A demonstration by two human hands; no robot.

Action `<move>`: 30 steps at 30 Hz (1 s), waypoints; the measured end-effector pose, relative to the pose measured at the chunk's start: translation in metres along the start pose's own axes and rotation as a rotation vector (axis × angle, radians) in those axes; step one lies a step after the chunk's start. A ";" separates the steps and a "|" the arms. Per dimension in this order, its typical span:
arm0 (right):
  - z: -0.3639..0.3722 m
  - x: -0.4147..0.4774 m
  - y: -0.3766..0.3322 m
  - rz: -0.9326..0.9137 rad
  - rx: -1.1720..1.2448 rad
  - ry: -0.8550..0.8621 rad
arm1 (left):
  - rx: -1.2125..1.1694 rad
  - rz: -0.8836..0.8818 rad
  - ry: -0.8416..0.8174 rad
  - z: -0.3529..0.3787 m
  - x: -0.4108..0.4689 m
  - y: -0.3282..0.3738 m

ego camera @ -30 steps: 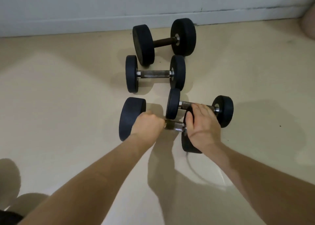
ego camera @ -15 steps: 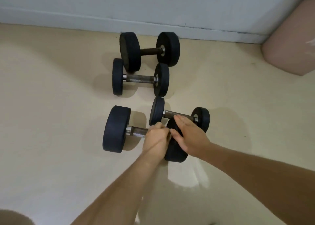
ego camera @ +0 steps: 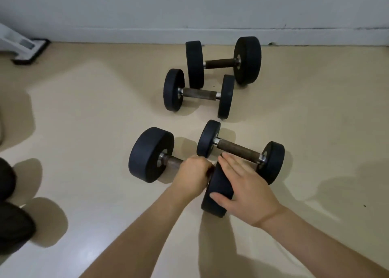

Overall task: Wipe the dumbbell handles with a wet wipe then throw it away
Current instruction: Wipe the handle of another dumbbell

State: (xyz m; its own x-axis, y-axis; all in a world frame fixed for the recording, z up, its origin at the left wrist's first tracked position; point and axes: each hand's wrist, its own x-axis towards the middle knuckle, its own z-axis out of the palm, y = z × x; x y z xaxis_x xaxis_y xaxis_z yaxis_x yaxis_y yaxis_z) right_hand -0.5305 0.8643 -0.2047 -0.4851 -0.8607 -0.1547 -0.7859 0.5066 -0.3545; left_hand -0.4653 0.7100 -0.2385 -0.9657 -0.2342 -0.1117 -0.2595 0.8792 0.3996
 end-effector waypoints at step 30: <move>-0.003 -0.013 -0.010 0.024 0.374 0.003 | 0.109 -0.373 0.209 0.004 -0.070 -0.026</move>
State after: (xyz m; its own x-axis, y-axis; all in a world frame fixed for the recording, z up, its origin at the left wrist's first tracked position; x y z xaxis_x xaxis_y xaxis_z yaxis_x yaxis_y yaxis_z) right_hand -0.5171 0.8707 -0.1962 -0.5035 -0.8481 -0.1647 -0.5800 0.4731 -0.6631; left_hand -0.3912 0.7047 -0.2445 -0.7890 -0.6131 -0.0390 -0.5995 0.7545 0.2669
